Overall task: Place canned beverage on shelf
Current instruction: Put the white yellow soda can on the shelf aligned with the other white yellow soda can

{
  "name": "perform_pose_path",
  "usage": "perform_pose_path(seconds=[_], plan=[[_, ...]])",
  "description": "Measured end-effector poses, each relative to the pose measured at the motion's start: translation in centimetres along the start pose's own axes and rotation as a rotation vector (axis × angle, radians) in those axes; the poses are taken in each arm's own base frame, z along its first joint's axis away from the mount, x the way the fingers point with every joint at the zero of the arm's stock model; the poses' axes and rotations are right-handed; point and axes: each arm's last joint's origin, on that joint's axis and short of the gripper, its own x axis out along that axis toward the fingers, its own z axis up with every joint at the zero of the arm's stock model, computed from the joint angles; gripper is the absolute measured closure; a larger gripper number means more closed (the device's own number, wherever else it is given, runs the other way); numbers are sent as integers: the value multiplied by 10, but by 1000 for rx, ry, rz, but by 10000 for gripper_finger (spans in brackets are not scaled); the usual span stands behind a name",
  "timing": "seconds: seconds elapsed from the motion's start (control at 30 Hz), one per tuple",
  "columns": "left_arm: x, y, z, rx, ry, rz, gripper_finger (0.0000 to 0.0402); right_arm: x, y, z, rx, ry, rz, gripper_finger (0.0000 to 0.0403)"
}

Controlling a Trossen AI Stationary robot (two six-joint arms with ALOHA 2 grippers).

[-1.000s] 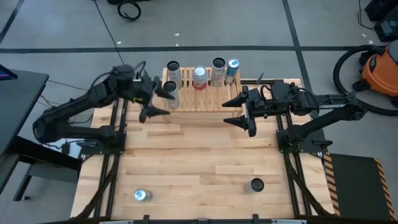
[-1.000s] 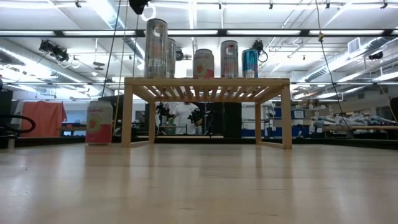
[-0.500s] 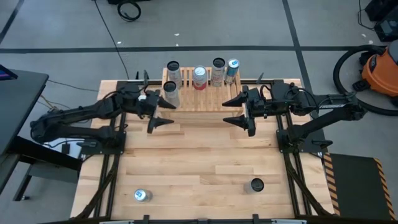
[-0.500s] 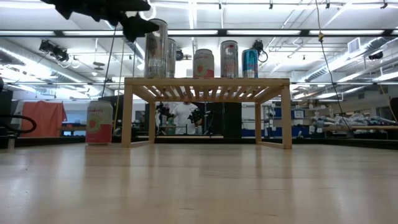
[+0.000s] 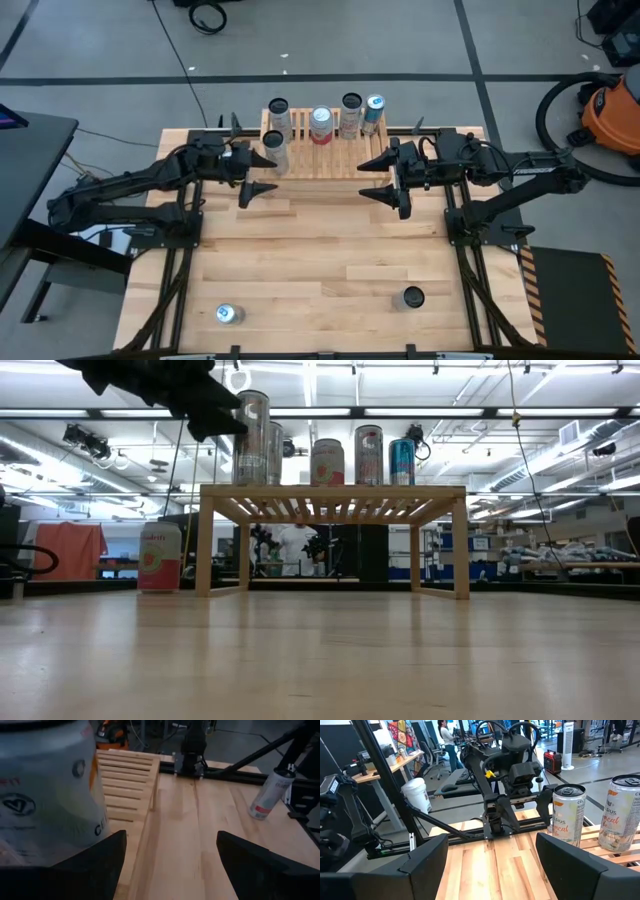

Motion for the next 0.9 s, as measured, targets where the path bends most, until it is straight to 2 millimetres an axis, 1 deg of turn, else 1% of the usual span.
perform_pose_path(seconds=[0.37,0.63,0.9], plan=[[-4,13,-2,-18,14,49,88,0,0,0,-1,0,0,91],[-3,13,-2,-1,13,54,88,0,0,0,-5,0,0,91],[12,19,-6,-4,39,52,88,0,0,1,-7,-6,1,91]])
